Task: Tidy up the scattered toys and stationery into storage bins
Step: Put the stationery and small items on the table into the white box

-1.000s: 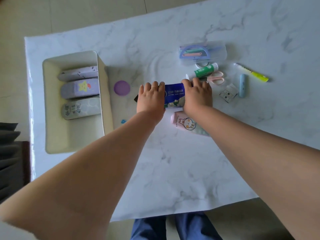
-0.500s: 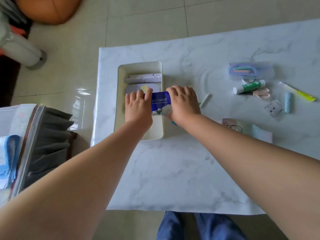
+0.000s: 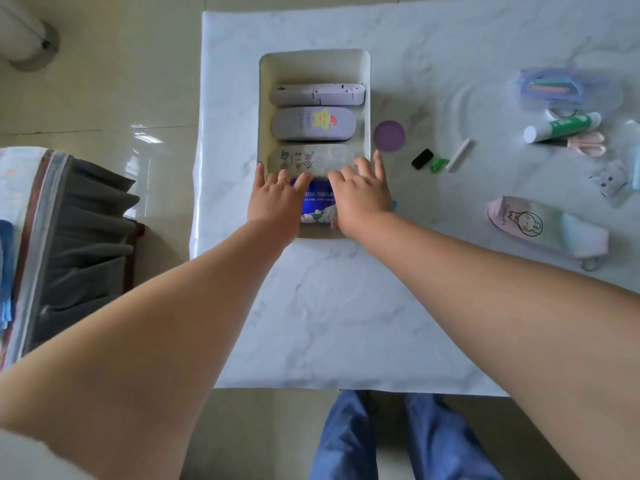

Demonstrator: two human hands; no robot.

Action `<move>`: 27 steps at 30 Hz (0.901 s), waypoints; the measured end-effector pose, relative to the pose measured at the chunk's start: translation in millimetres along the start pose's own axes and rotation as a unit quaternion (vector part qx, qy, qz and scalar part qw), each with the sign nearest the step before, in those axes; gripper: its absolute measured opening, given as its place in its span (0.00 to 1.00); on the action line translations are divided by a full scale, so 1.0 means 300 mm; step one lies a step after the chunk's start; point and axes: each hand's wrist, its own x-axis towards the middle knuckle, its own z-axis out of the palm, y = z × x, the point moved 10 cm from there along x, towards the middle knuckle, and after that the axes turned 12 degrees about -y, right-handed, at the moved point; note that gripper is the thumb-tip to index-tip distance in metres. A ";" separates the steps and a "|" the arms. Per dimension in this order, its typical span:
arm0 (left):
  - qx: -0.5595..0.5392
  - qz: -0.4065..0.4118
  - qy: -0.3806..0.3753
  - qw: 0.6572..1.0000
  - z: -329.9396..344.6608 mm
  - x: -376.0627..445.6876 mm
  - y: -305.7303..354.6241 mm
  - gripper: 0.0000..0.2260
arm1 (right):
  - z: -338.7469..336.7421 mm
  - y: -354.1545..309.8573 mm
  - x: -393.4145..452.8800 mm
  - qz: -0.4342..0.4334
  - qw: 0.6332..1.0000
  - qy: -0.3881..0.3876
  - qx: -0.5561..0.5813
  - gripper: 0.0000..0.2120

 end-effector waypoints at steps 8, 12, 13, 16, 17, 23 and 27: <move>-0.003 -0.007 -0.020 1.000 0.007 0.022 0.004 0.38 | 0.024 0.024 0.010 0.005 1.000 -0.012 0.020 0.34; -0.003 0.030 0.040 0.999 -0.132 -0.008 0.084 0.43 | -0.056 0.102 -0.045 -0.010 0.997 0.041 0.070 0.40; -0.002 0.038 0.055 0.998 -0.168 -0.014 0.113 0.43 | -0.075 0.129 -0.059 -0.005 0.995 0.055 0.079 0.41; -0.002 0.051 0.082 0.995 -0.254 -0.015 0.240 0.44 | -0.115 0.257 -0.119 0.027 0.992 0.085 0.088 0.45; -0.006 0.059 0.087 0.994 -0.276 -0.011 0.296 0.44 | -0.116 0.309 -0.142 0.039 0.991 0.092 0.086 0.46; -0.008 0.122 0.083 0.989 -0.304 -0.019 0.647 0.45 | -0.020 0.629 -0.292 0.117 0.987 0.074 0.078 0.46; 0.010 0.146 0.054 0.988 -0.275 -0.012 0.919 0.46 | 0.100 0.903 -0.412 0.178 0.979 0.034 0.091 0.43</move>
